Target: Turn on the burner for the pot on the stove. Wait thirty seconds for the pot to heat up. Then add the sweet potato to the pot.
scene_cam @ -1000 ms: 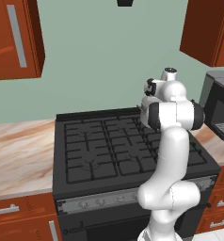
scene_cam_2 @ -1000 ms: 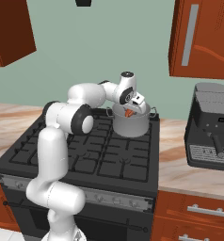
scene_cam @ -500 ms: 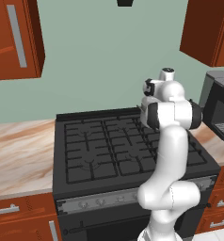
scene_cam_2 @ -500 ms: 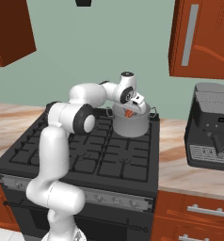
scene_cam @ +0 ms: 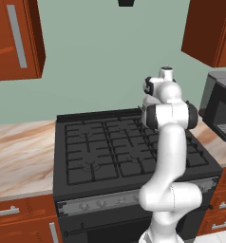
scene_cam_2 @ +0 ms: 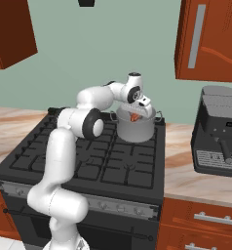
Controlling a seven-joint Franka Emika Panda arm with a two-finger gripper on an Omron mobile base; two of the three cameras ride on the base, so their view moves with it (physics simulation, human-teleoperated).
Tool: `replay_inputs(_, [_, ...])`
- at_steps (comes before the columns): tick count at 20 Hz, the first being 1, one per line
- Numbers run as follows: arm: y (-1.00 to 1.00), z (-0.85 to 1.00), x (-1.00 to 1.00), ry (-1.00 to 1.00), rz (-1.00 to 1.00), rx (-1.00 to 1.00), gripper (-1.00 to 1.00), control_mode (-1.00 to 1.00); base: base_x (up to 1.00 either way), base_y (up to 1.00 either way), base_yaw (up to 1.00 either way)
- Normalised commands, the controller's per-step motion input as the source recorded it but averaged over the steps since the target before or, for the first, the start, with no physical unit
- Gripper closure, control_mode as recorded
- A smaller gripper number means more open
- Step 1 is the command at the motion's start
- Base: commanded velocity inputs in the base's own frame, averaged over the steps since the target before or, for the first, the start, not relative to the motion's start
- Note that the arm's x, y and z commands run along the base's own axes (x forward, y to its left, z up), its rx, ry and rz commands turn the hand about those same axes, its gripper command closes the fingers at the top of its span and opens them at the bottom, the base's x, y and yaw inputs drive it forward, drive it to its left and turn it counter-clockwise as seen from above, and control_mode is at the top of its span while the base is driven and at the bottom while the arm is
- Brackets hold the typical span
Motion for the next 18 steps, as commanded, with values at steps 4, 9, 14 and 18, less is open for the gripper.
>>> replay_inputs(4, [-0.06,-0.22,-0.07,0.00,0.00,0.05,1.00,-1.00,0.00,0.00,0.00])
replay_inputs(9, [0.01,-0.35,-0.55,-0.05,0.00,0.01,-1.00,-1.00,0.00,0.00,0.00])
replay_inputs(14, [0.00,-0.03,-0.61,-0.30,0.00,0.00,-1.00,-1.00,0.00,0.00,0.00])
replay_inputs(18, [0.00,0.12,-0.25,-0.33,0.00,0.00,-1.00,-1.00,0.00,0.00,0.00])
